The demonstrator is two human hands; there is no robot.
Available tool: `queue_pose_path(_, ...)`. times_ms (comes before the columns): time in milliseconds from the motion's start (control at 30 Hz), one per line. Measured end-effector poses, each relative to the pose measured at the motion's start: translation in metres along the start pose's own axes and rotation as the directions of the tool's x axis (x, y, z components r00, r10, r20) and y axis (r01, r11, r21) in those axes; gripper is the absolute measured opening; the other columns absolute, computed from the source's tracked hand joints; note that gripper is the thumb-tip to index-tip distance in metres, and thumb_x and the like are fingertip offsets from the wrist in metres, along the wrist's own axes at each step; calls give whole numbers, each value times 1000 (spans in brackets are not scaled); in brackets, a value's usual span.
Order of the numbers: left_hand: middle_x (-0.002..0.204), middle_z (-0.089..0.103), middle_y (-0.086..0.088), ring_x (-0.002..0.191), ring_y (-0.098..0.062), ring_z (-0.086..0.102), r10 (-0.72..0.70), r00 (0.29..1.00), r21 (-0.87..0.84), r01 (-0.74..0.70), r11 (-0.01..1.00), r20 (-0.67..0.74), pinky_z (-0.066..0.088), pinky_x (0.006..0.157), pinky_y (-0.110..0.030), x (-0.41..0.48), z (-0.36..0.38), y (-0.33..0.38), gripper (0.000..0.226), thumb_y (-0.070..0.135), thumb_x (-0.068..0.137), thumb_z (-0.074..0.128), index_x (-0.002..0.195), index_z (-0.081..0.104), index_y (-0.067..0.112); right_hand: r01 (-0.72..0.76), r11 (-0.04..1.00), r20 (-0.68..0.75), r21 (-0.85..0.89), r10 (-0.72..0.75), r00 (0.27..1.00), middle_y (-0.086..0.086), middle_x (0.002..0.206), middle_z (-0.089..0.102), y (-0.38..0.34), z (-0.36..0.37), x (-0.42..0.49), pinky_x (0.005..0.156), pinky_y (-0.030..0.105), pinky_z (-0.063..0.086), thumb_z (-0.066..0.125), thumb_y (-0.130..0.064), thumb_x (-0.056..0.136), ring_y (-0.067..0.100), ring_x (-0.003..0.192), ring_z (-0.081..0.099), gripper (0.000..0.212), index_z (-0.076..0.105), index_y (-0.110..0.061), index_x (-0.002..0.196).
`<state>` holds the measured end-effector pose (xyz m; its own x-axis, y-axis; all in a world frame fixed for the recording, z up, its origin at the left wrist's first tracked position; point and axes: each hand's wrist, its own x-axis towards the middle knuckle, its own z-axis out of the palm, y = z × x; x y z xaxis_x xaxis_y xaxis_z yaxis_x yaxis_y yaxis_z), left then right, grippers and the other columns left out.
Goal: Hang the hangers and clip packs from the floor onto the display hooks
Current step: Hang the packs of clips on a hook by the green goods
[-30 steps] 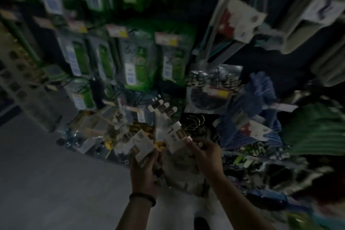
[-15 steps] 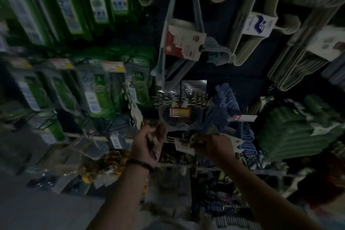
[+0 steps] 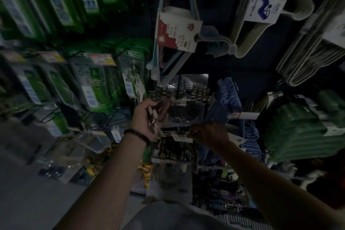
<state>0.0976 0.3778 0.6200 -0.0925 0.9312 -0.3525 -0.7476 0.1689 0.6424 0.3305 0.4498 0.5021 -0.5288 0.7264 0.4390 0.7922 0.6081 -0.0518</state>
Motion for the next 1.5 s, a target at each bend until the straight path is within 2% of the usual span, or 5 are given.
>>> queue_pose_path(167, 141, 60, -33, 131, -45, 61, 8, 999, -11, -7, 1000, 54, 40, 119, -57, -4, 10, 10, 12, 9, 99, 48, 104, 59, 5, 86, 996, -85, -29, -88, 992, -11, 89, 81, 1, -2, 16, 56, 25, 53, 77, -60, 85, 13, 71, 76, 26, 82, -41, 103)
queue_pose_path(767, 146, 56, -28, 121, -62, 58, 66, 996, -25, -65, 998, 60, 42, 113, -68, -13, 25, 32, 13, 10, 101, 50, 98, 59, 18, 367, 923, -140, -114, -380, 914, -2, 105, 79, 27, -1, 70, 74, 34, 57, 72, -49, 90, 24, 93, 74, 23, 78, -31, 103)
queue_pose_path(967, 151, 53, -27, 124, -63, 57, 68, 996, -36, -65, 997, 65, 42, 111, -70, -11, 24, 35, 13, 9, 100, 50, 99, 60, 19, 262, 952, -230, -160, -294, 928, -3, 101, 80, 44, 8, 70, 71, 34, 55, 72, -48, 94, 25, 87, 74, 21, 81, -33, 105)
queue_pose_path(1200, 146, 59, -27, 123, -61, 59, 63, 995, -25, -61, 998, 83, 42, 114, -66, -9, 17, 28, 17, 7, 101, 47, 104, 59, 18, 100, 975, -33, -199, -108, 994, -3, 106, 78, 47, 1, 86, 76, 36, 58, 50, -63, 96, 26, 94, 74, 40, 77, -40, 114)
queue_pose_path(1500, 139, 61, -32, 129, -51, 60, 111, 992, -20, -109, 994, 62, 42, 117, -60, -13, 16, 7, 23, -2, 103, 41, 105, 58, 13, -191, 981, 143, -27, 193, 971, -2, 132, 71, 32, -8, 127, 105, 40, 40, 66, -56, 94, 28, 120, 65, 31, 75, -41, 120)
